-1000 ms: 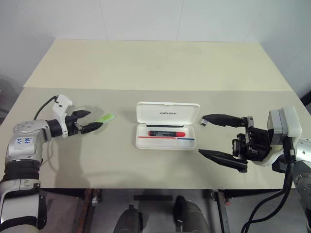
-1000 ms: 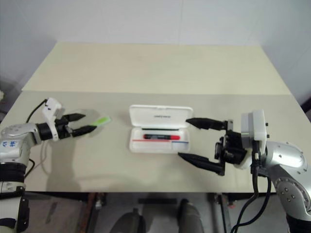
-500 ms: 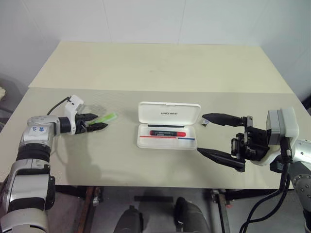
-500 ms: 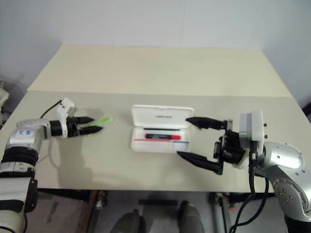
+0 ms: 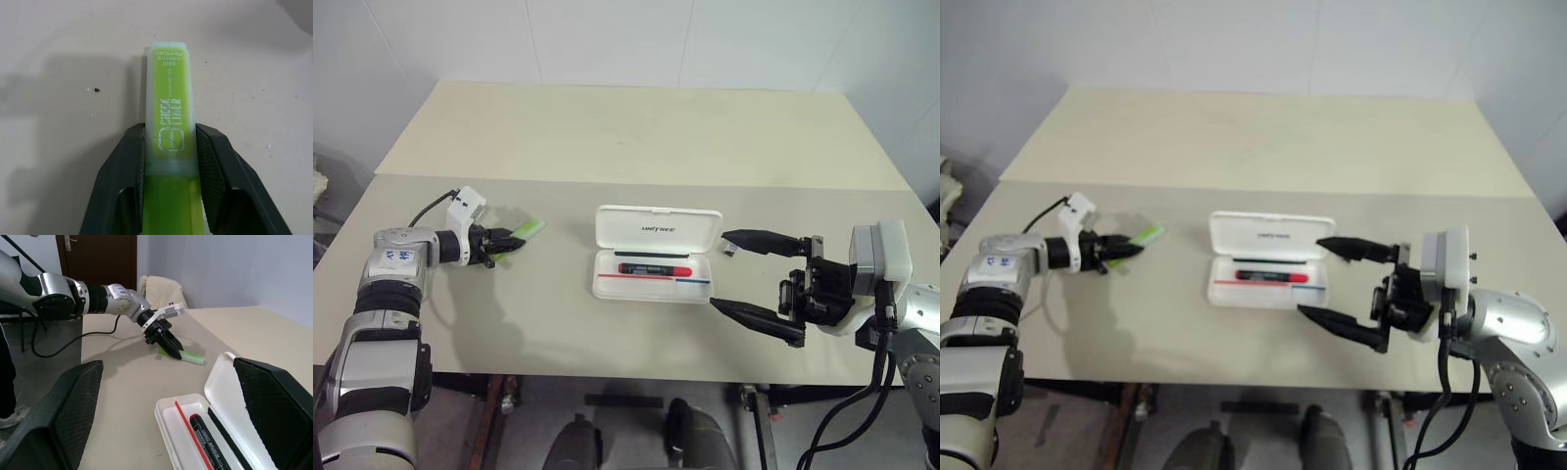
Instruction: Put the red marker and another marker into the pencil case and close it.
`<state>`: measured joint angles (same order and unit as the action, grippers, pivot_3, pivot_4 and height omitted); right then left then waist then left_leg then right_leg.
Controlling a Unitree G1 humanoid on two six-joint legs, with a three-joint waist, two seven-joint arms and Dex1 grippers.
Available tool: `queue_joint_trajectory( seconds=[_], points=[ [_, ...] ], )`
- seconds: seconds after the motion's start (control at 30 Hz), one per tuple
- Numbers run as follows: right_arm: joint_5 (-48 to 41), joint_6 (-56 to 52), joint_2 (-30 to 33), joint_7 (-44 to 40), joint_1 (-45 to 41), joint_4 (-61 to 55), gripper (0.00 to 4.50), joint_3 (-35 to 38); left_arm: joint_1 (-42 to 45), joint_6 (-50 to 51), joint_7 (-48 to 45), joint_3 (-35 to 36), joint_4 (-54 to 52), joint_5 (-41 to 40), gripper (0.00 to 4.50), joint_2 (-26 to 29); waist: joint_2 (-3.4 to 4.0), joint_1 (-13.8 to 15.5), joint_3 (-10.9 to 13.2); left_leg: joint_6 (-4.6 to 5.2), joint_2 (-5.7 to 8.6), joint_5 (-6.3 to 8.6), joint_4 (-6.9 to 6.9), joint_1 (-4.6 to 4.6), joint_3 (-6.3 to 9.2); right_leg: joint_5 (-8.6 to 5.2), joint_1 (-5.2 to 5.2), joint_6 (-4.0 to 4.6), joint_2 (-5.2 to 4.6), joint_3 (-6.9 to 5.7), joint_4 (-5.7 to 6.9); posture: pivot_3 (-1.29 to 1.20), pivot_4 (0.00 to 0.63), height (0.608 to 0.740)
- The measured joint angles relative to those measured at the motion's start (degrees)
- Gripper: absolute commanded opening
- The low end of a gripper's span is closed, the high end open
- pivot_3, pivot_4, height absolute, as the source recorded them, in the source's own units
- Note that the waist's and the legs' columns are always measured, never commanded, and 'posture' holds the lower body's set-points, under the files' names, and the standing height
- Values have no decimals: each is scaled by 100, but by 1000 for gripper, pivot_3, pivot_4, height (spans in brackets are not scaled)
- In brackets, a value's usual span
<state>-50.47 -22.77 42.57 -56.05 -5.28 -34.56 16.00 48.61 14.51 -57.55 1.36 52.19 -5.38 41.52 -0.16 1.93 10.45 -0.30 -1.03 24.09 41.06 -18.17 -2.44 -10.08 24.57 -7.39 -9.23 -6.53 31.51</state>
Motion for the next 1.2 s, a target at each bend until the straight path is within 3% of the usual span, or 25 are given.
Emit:
queue_joint_trajectory(
  seconds=[0.37, 0.6, 1.0, 1.2],
  points=[
    [163, 37, -57, 8, -8, 15, 4500, -97, 58, 462, 300, 155, -2714, -147, 1088, 205, -15, -64, 8, 1, -1, 5, -5, -23, -31, 1, 70, -2, -1, -17, -3, 0, 150, 740],
    [80, 54, -86, -18, 196, 18, 4500, 23, 62, 1240, 40, 206, -4429, -763, 1088, 212, -16, -39, 8, 0, -5, 6, -2, -22, -32, 1, 70, -2, -1, -15, -2, 0, 150, 740],
    [497, 841, -25, -1188, 1576, 983, 4500, 767, -138, 2319, -86, -630, -6371, -1694, 1088, -605, -16, -75, 8, 3, -5, 8, -3, -21, -50, 1, 59, -2, 0, 5, 0, 0, 150, 740],
    [1113, 1922, -49, -1911, 2098, 1890, 4500, 985, -588, 2551, -74, -1024, -6800, -1823, 1088, -725, -14, -66, 8, 3, -6, 8, -2, -1, -48, 1, 30, -2, 1, 7, -3, 0, 150, 740]
  ],
)
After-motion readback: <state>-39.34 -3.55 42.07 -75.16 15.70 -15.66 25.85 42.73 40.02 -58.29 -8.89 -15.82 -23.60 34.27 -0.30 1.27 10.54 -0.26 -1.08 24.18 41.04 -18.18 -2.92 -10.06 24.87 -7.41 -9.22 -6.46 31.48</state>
